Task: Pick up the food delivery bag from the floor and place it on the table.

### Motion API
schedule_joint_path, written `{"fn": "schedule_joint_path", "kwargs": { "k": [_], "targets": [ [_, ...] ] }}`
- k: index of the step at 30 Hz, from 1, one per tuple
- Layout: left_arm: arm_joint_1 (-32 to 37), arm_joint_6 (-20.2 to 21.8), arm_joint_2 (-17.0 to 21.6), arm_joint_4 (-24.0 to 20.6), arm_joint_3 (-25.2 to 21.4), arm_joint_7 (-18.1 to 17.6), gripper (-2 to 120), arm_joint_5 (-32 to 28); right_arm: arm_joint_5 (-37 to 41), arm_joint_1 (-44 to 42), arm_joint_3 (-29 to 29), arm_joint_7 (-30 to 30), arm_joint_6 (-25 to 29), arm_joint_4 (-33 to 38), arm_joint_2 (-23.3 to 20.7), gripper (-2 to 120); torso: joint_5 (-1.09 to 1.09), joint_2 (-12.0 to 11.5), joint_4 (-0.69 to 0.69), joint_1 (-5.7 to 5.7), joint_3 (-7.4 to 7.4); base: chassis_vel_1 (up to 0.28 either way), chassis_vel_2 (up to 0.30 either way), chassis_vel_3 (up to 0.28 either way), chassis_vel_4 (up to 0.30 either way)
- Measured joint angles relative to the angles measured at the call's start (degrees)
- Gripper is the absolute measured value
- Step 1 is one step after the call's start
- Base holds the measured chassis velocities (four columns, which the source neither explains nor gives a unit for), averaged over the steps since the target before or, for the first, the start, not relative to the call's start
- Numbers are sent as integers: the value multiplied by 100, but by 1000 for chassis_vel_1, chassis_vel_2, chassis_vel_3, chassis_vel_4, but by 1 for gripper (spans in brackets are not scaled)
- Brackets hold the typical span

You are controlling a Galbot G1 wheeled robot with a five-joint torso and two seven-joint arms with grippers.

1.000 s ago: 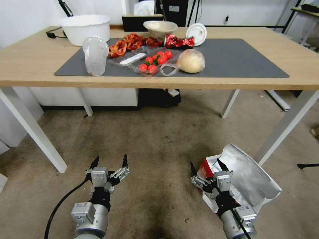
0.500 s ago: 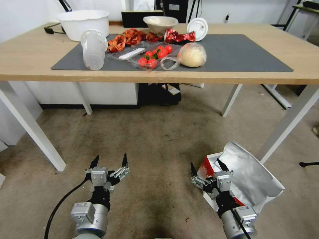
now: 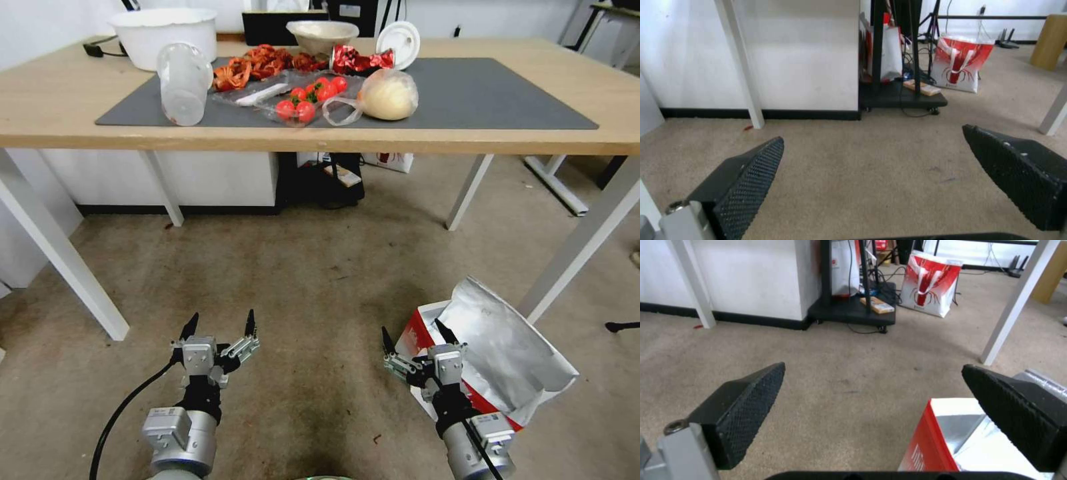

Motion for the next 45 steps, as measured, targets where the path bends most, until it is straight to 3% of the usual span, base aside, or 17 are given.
{"fn": "schedule_joint_path", "kwargs": {
  "k": [12,17,26,35,38,45],
  "targets": [
    [2,-9,-5,22,2,-1,100,-37,0,19,-4,1,-1,-71,0,100,0,-86,0,-23,-2,0,0,0,0],
    [-31,-410,4,204,-29,87,100,-1,-1,16,11,0,15,-96,0,100,0,-74,0,-23,-2,0,0,0,0],
    [-91,-571,41,229,-54,232,100,26,262,52,159,-202,264,-63,-85,100,0,-55,-1,-21,-2,0,0,0,0],
    [-44,-639,42,268,-60,390,100,90,1178,310,938,-295,536,-297,-1199,100,2,-42,0,-17,-2,0,0,0,0],
    [-26,-618,36,247,-65,426,100,77,1701,414,1409,-279,503,-484,-1786,100,2,-38,-1,-17,-2,0,0,0,0],
    [35,-455,21,128,-56,502,100,62,2600,641,2071,-425,320,-878,-2560,100,2,-34,-1,-16,-2,0,0,0,0]
  ]
}}
